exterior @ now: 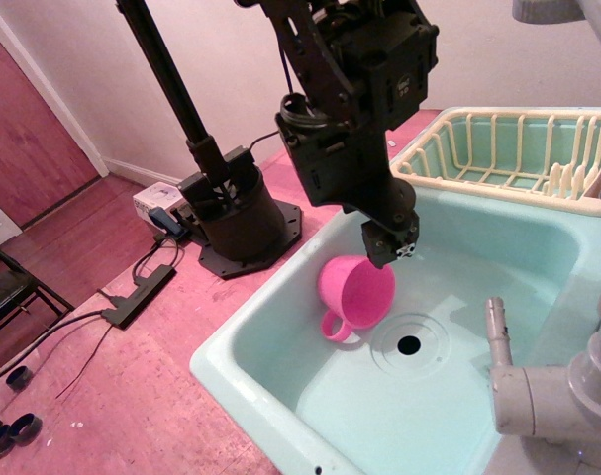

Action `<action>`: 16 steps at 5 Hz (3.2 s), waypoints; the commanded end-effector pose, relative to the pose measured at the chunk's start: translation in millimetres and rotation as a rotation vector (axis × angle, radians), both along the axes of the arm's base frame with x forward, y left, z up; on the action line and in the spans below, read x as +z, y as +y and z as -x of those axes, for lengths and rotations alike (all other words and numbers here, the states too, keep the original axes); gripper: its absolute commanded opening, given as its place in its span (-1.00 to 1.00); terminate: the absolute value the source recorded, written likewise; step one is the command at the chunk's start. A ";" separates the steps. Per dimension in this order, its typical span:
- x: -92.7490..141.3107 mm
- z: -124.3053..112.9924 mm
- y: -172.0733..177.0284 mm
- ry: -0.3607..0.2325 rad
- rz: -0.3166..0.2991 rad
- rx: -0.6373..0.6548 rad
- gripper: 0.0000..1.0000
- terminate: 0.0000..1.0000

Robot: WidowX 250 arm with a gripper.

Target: Flip cup upright

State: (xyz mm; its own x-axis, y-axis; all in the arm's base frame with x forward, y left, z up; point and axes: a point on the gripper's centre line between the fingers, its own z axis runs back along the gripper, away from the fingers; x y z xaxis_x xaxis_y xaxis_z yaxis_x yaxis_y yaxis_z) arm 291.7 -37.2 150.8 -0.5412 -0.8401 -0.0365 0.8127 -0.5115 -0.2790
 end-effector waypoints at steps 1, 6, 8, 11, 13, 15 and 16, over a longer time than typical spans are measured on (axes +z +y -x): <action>0.0 0.0 0.0 0.000 0.000 0.000 1.00 -1.00; -32.4 35.5 -12.9 0.091 0.027 -0.096 1.00 -1.00; -32.7 43.3 -16.4 0.091 0.020 -0.083 -1.00 -1.00; -29.5 38.6 1.2 0.033 -0.006 -0.010 -1.00 -1.00; -6.9 18.3 27.7 -0.090 -0.061 0.115 1.00 -1.00; 69.4 8.1 43.9 -0.097 -0.109 0.021 1.00 -1.00; 69.4 8.1 43.9 -0.097 -0.109 0.021 1.00 -1.00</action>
State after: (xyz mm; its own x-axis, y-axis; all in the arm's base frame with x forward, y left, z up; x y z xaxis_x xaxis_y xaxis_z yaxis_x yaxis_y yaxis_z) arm 283.5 4.8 203.7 -0.5146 -0.8434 -0.1545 0.8369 -0.4550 -0.3043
